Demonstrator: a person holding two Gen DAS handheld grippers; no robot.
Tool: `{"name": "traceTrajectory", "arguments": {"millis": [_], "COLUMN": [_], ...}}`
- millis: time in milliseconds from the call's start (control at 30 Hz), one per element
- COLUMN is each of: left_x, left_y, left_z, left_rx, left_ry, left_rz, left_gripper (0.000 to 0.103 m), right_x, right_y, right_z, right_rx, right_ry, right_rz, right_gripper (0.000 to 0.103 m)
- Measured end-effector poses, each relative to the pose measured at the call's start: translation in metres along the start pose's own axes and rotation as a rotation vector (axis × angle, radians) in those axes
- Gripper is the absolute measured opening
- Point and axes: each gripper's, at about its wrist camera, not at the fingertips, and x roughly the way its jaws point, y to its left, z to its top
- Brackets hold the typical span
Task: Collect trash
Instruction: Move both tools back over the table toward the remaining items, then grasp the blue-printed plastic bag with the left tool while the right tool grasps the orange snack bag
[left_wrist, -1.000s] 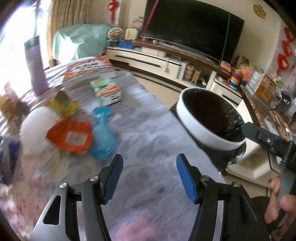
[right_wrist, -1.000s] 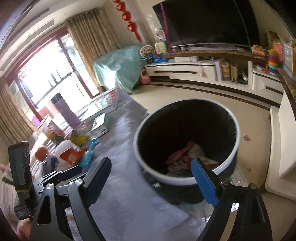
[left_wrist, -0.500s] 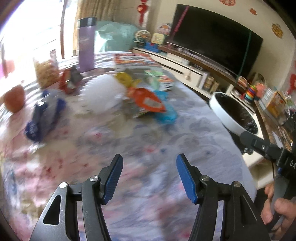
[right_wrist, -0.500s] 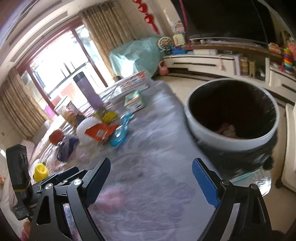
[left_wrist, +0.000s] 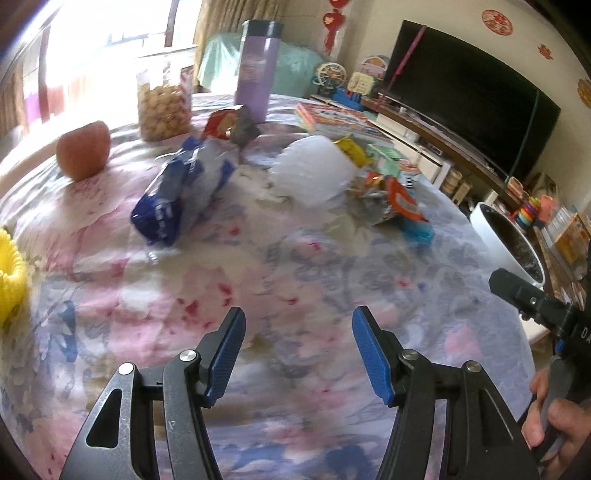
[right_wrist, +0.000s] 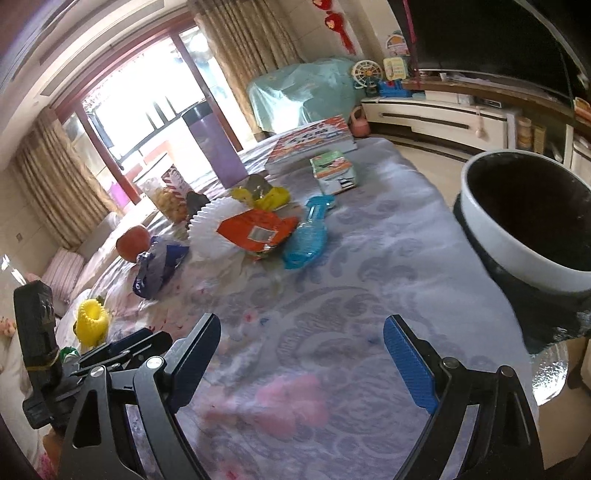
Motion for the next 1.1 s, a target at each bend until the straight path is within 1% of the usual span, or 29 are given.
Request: {"name": "traceTrajectory", "arguments": {"millis": [300,367,433,533,667,867,1000,1067,1100], "left_x": [0.004,0.004,0.005,0.009,0.017,0.033,0.054,0.064,0.067], "left_y": [0.028,0.035,0.042,0.051,0.057,0.062,0.064,0.065,0.065], "left_z": [0.006,0.01,0.013,0.018,0.031,0.059,0.073,0.076,0.076], "left_rx": [-0.049,-0.058,-0.069,-0.078,-0.059,-0.028,0.0,0.0,0.002], "left_ry": [-0.004,-0.008,-0.013,-0.01,-0.015,-0.044,-0.035,-0.031,-0.03], "left_rz": [0.04,0.05,0.062,0.075,0.11,0.156,0.2,0.197,0.194], "left_gripper": [0.06,0.061,0.065,0.066,0.066,0.074,0.075,0.074,0.073], "right_x": [0.019,0.024,0.029,0.036,0.047,0.063,0.079,0.089,0.093], "right_y": [0.017,0.02,0.024,0.028,0.034,0.043,0.048,0.048,0.048], "right_z": [0.003,0.004,0.008,0.013,0.021,0.04,0.052,0.054,0.055], "right_rx": [-0.029,-0.039,-0.047,-0.058,-0.085,-0.131,-0.178,-0.19,-0.196], "right_ry": [0.004,0.006,0.009,0.011,0.007,-0.012,-0.006,0.007,0.013], "right_rz": [0.016,0.018,0.024,0.032,0.036,0.031,0.014,0.007,0.004], "right_gripper": [0.091,0.091,0.091,0.091,0.091,0.091,0.09,0.089,0.085]}}
